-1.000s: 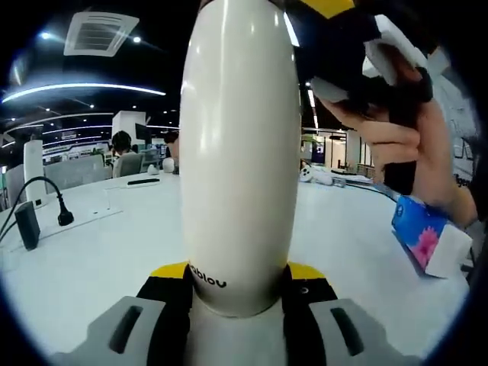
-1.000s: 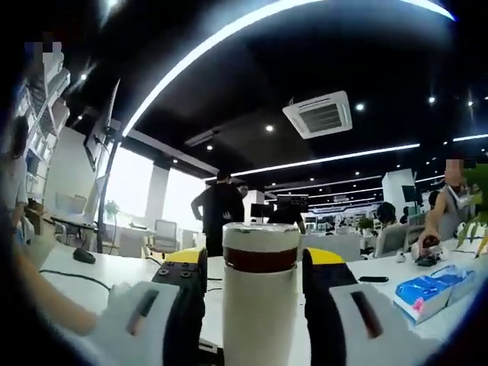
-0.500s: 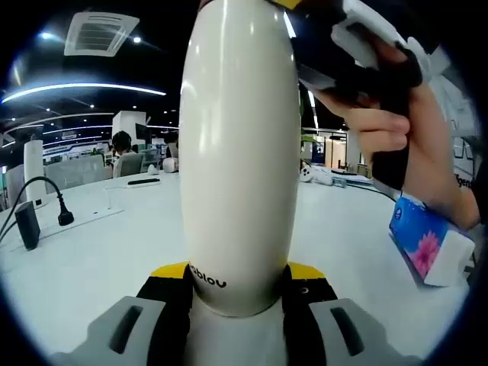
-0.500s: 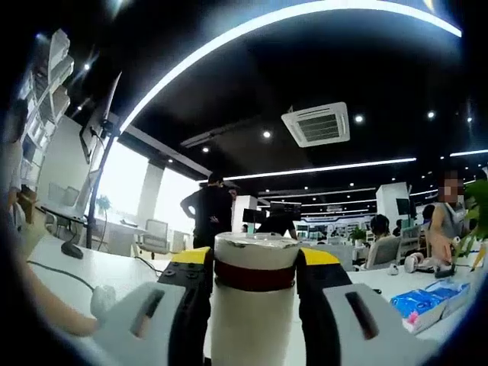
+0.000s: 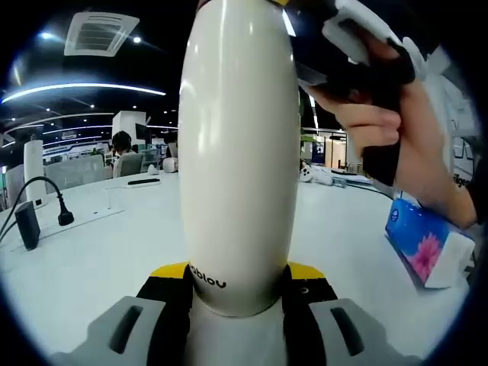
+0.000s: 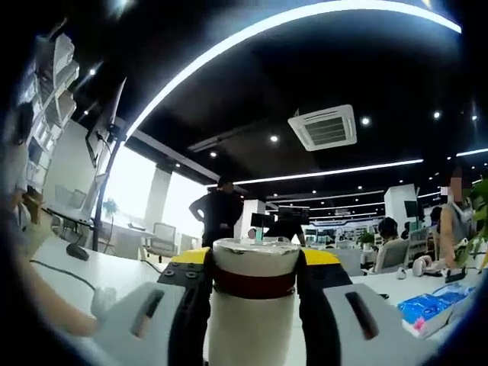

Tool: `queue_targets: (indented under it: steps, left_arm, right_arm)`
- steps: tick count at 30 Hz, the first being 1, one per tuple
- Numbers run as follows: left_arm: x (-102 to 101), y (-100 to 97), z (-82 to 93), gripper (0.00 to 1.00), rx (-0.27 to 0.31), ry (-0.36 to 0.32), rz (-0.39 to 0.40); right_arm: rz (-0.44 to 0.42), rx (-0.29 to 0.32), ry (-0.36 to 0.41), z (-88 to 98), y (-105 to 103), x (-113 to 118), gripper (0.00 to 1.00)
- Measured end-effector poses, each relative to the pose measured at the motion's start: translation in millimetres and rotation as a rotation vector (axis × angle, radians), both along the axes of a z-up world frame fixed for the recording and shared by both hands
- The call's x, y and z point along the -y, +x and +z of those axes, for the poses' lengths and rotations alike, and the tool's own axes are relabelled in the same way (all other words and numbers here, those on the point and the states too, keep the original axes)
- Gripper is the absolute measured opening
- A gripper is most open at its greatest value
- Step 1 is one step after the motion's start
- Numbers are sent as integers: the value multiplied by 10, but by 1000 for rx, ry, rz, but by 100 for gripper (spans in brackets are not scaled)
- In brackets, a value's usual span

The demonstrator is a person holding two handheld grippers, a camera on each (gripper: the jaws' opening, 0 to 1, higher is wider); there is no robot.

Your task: Grasp the water cup twist off the cup lid place the cup lid on the table

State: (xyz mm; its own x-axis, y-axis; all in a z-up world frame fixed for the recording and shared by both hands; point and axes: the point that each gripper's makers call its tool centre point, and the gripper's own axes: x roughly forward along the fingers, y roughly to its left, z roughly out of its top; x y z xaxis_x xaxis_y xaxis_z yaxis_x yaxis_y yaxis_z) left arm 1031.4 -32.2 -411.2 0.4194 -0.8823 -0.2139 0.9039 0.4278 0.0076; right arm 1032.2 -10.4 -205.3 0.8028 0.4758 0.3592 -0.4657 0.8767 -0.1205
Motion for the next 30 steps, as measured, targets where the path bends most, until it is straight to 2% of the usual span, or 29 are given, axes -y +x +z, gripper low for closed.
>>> queue_targets:
  steps: [15, 23, 30]
  left_arm:
    - [-10, 4, 0, 48, -1, 0, -3]
    - [-6, 7, 0, 48, -1, 1, -4]
    - [4, 6, -2, 48, -1, 1, -5]
  right_arm:
    - [227, 19, 28, -11, -38, -37, 46]
    - [363, -10, 93, -12, -28, -13, 46]
    - [464, -10, 98, -15, -63, 13, 45]
